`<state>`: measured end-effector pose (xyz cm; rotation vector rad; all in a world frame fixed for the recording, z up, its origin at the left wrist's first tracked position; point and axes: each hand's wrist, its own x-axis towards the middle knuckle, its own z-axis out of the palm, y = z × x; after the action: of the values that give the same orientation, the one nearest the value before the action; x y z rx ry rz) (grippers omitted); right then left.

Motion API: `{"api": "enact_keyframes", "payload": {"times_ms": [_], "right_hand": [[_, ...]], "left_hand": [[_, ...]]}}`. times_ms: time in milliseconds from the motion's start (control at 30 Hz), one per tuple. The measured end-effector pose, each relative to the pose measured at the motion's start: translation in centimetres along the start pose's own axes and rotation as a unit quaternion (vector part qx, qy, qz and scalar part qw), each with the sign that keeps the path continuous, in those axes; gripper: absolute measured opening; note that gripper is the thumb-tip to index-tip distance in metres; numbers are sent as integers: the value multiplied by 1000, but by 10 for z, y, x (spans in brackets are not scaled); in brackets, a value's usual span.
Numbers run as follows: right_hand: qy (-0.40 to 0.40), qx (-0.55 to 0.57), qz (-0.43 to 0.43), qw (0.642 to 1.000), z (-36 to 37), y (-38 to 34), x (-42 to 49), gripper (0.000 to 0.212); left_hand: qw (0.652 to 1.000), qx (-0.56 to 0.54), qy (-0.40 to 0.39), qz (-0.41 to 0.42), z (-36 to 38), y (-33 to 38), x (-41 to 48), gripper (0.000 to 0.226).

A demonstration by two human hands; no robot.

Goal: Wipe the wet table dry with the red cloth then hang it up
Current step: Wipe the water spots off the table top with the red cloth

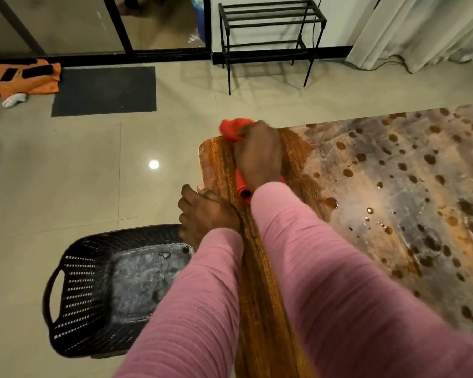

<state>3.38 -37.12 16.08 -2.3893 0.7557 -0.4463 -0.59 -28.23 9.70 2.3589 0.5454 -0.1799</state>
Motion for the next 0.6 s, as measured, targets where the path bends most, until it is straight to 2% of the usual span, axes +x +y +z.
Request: {"api": "enact_keyframes", "payload": {"times_ms": [100, 200, 367, 467, 533, 600], "right_hand": [[-84, -48, -100, 990, 26, -13, -11, 28], [-86, -80, -120, 986, 16, 2, -3, 31], [41, -34, 65, 997, -37, 74, 24, 35], [91, -34, 117, 988, -54, 86, 38, 33], [72, -23, 109, 991, -47, 74, 36, 33], [26, -12, 37, 999, -32, 57, 23, 29]], "left_hand": [[1000, -14, -1, -7, 1, -2, 4, 42], [1000, -4, 18, -1, 2, 0, 3, 42], [999, 24, 26, 19, 3, -1, 0, 41], [998, 39, 29, 26, 2, -1, -2, 40], [998, 47, 32, 33, 2, 0, -2, 41], [997, 51, 40, 39, 2, 0, -3, 42]]}}
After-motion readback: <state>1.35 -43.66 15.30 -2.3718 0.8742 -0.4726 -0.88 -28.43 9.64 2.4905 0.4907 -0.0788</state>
